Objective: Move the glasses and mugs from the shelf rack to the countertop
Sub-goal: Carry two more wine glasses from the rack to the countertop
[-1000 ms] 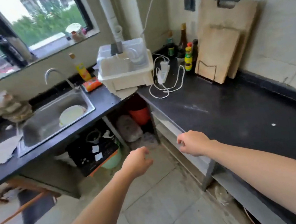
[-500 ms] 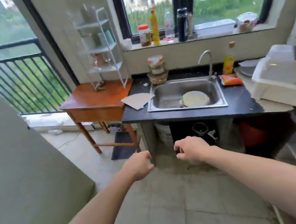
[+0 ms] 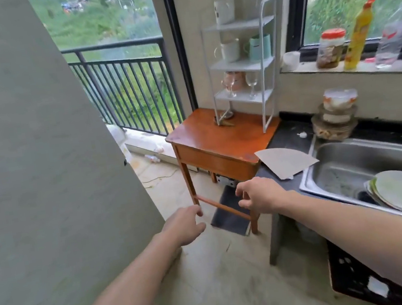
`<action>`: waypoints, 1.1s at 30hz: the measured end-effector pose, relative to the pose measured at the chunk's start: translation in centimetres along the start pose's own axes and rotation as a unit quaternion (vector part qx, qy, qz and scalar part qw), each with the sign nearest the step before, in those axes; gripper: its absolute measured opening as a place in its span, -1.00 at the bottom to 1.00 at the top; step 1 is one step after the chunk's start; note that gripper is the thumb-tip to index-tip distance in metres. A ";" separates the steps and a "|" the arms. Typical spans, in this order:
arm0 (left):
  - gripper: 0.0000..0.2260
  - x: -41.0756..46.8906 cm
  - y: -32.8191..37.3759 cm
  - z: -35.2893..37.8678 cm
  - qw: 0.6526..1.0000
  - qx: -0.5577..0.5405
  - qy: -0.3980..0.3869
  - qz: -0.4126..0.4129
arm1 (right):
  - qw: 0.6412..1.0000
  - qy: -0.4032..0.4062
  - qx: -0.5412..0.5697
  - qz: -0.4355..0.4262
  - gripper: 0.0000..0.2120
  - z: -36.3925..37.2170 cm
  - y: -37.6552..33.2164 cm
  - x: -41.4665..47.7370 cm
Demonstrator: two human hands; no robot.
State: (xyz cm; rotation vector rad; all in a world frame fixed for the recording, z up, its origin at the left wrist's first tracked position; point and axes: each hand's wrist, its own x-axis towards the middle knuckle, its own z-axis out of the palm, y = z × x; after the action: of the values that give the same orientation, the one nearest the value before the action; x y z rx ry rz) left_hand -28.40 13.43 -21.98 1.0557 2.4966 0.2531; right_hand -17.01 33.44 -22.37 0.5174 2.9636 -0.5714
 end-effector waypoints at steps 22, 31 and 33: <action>-0.76 35.1 -6.4 -18.0 0.990 -0.016 0.044 0.130 | 0.963 0.247 0.054 0.099 -0.75 -12.0 3.7 33.4; -0.71 49.8 -2.6 -19.2 0.977 -0.055 -0.016 0.205 | 0.905 0.289 0.147 0.276 -0.66 -12.1 12.9 39.6; -0.70 52.9 -0.9 -18.5 0.976 -0.081 -0.023 0.203 | 0.880 0.305 0.181 0.316 -0.63 -11.8 15.7 41.1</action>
State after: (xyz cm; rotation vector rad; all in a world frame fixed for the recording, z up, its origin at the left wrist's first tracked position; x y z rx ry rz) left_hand -70.28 50.68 -21.79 1.4734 2.1559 0.5355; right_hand -50.43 64.44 -22.60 1.9235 2.8777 -1.0213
